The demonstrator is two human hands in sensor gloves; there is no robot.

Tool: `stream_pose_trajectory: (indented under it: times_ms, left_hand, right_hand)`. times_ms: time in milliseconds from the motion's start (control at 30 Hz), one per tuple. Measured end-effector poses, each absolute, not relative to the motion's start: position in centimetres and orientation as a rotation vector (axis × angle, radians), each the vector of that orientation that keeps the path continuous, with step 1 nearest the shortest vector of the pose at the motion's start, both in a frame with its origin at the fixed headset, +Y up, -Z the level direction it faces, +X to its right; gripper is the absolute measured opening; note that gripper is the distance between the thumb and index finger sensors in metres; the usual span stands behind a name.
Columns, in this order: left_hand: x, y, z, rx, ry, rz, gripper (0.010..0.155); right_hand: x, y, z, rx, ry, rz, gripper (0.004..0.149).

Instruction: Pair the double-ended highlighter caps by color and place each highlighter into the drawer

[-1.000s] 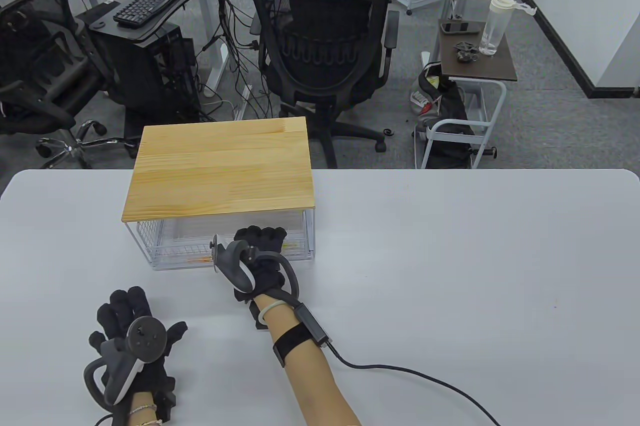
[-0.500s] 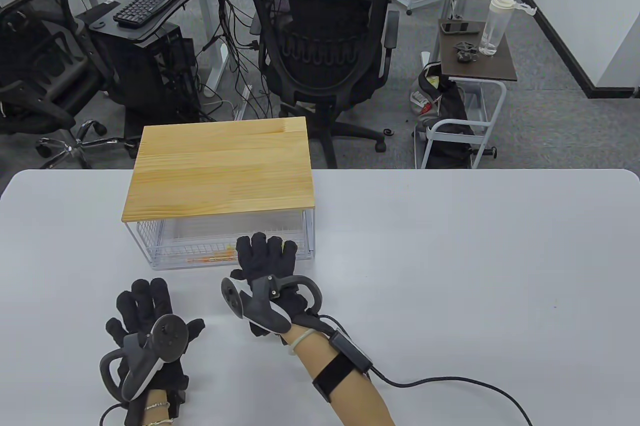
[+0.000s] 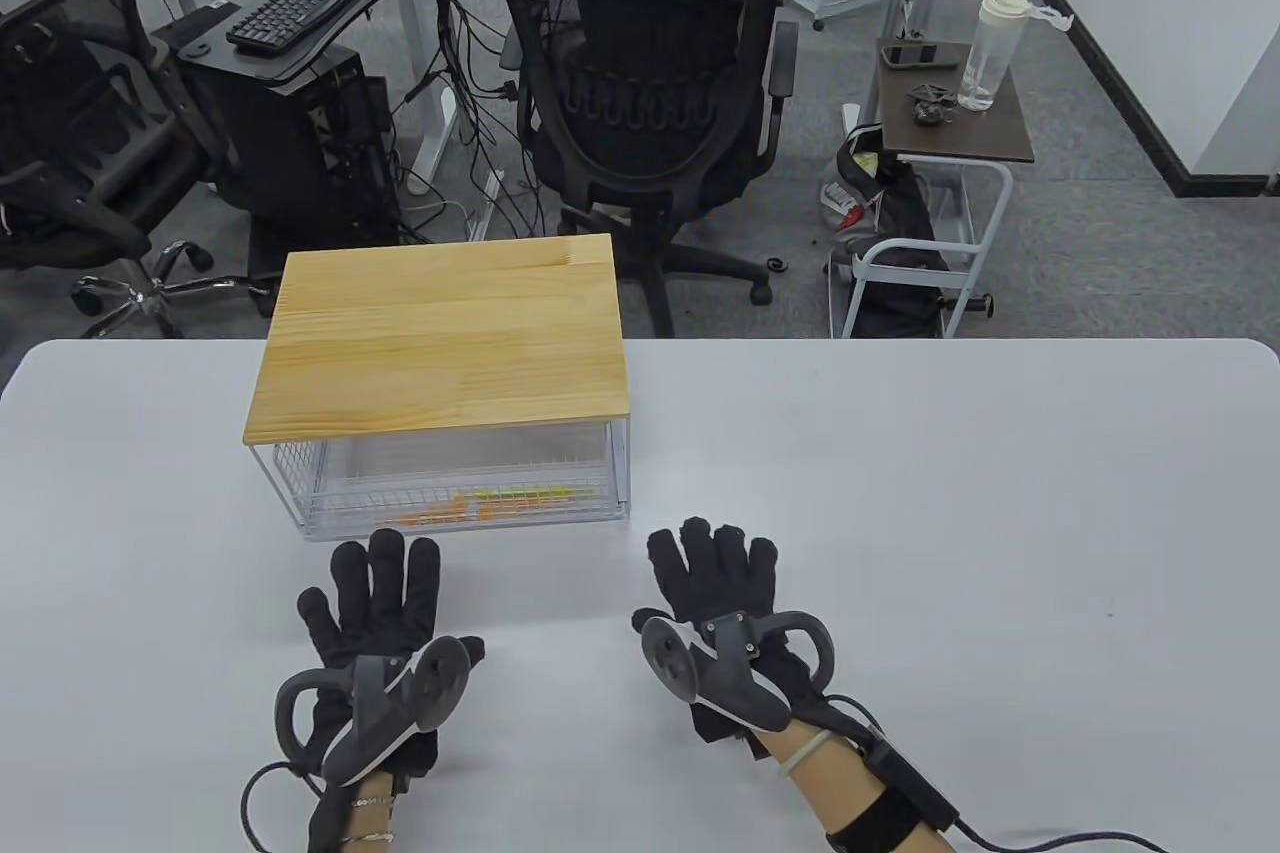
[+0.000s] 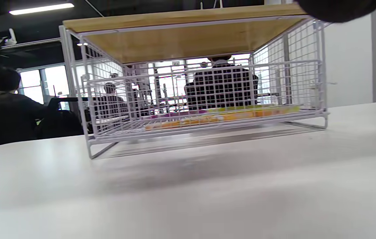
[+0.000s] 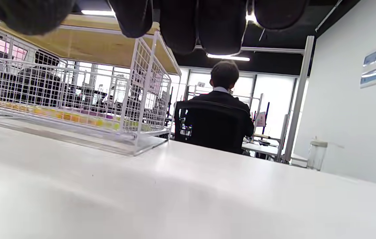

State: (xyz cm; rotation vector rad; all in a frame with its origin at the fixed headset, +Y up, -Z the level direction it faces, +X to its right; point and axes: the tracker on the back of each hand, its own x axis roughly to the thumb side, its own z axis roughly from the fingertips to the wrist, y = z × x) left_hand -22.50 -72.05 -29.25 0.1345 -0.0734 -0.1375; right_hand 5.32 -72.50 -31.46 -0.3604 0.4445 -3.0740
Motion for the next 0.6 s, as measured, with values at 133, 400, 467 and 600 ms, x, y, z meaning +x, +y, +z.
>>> stream_pose_trajectory:
  times_ms: [133,400,467,600]
  left_hand:
    - [-20.8,-72.7,-29.2,0.102,-0.144,-0.214,0.098]
    - [-19.9,-73.1,-28.9,0.1,-0.185,-0.25,0.097]
    - [-19.9,-73.1,-29.0,0.094,-0.184,-0.249,0.097]
    - [-20.1,-73.3,-29.1,0.084,-0.179,-0.249,0.097]
  right_hand:
    - [6.7,-73.5,-30.7,-0.397,0.431,-3.194,0.077]
    - [6.5,-73.8,-30.4,-0.461,0.414,-3.244,0.076]
    - [6.3,-74.0,-30.3,-0.475,0.406,-3.234,0.076]
    - [6.0,-74.6,-30.3,-0.481,0.385,-3.204,0.076]
